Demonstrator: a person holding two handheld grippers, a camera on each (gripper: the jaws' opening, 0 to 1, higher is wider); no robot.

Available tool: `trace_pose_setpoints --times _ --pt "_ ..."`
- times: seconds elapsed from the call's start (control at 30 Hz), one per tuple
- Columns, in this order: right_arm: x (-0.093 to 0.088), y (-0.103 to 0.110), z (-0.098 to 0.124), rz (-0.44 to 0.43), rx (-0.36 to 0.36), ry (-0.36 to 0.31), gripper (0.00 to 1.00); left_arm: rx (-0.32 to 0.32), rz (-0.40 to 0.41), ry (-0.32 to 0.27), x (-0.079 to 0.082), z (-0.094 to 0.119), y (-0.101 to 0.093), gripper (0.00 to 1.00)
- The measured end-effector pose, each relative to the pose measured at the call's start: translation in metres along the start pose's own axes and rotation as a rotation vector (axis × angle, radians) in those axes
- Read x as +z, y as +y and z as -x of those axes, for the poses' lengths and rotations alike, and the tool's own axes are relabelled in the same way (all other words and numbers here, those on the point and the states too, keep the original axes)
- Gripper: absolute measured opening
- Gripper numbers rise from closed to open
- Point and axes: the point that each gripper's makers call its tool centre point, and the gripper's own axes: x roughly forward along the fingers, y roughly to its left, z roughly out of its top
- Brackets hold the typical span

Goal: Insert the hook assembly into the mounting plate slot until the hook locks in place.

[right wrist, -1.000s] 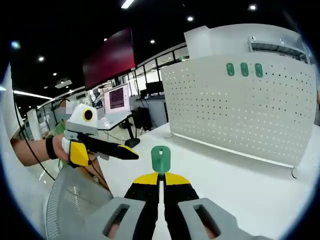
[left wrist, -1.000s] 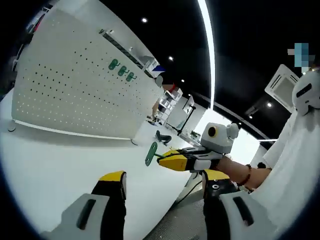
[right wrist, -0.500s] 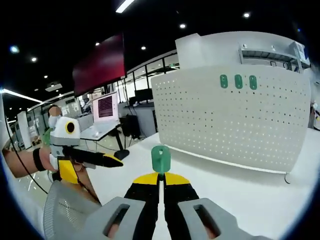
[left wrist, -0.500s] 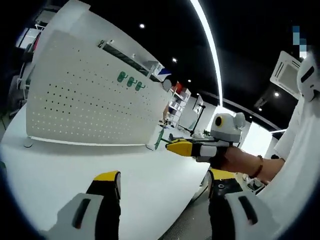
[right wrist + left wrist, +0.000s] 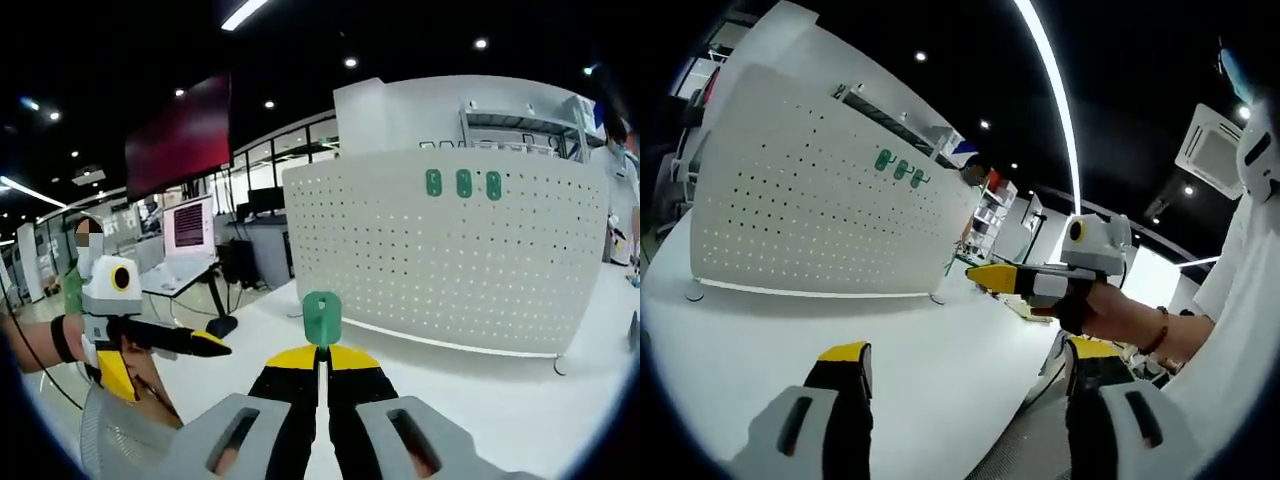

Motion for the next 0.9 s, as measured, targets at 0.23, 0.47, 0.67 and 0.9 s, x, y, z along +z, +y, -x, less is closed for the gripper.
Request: trace_pose_setpoints --times 0.23,0.47,0.67,0.9 --pt "0.011 -0.005 -0.007 -0.025 -0.056 -0.017 0.0 -0.025 -0.002 0.035 -0.004 0.009 0.004 0.81" --pt "0.018 -0.004 -0.014 -0.002 -0.091 -0.02 0.0 -0.006 -0.111 0.072 -0.004 0.018 0.011 0.83" --pt "0.024 -0.003 -0.02 0.005 -0.114 -0.022 0.0 0.042 -0.23 0.068 -0.001 0.025 0.016 0.85" --pt "0.037 -0.003 -0.027 0.03 -0.14 -0.042 0.0 0.086 -0.307 0.003 0.012 0.03 0.014 0.9"
